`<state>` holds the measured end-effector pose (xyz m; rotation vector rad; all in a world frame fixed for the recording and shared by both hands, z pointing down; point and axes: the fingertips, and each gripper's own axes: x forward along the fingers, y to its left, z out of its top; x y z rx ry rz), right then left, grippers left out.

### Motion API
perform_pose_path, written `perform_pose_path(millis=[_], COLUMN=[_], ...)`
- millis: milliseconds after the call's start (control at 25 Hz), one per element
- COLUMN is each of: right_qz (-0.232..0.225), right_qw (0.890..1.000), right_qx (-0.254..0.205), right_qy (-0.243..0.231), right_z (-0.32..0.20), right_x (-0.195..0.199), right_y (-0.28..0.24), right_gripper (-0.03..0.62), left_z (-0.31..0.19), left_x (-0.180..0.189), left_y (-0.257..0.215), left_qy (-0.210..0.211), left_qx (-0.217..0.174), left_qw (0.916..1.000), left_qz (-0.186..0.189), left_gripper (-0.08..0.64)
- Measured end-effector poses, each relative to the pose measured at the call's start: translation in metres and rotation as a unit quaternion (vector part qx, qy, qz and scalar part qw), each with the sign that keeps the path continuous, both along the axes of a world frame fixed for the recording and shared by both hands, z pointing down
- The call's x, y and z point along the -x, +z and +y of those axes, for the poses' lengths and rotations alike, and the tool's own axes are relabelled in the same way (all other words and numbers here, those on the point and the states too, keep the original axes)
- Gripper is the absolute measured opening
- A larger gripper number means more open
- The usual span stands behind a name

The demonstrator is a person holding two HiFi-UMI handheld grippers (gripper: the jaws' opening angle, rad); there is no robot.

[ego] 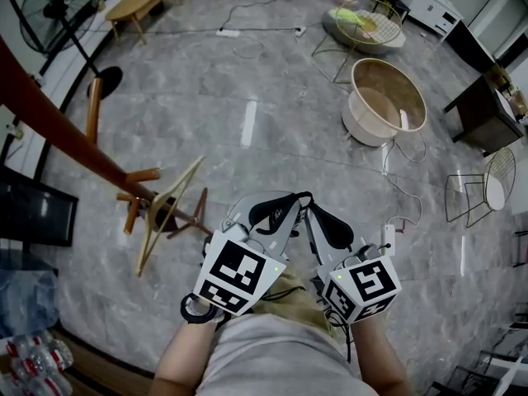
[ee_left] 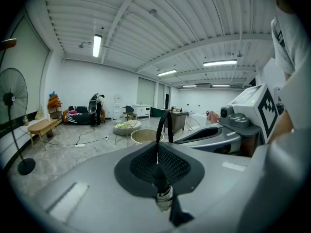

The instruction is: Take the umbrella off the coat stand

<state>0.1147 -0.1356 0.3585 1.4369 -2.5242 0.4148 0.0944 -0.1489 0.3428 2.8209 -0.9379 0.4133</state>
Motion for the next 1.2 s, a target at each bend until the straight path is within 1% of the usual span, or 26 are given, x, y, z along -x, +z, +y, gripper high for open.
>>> perform_pose_path(millis=[240, 1200], right_qz=[-0.002, -0.009], right_qw=[1.0, 1.0], right_qx=[0.0, -0.009], right_qy=[0.006, 0.003], right_z=[0.0004, 0.002], right_x=[-0.0001, 0.0015], right_y=[0.0015, -0.003], right_gripper=[0.003, 0.003], left_z=[0.0003, 0.0025], left_x=[0.0, 0.0016], left_y=[0.0011, -0.0035], left_qy=[0.0, -0.007], left_qx=[0.001, -0.006], left_qw=[1.0, 0.9999], left_qz=[0.004, 0.008], left_gripper=[0.017, 0.017])
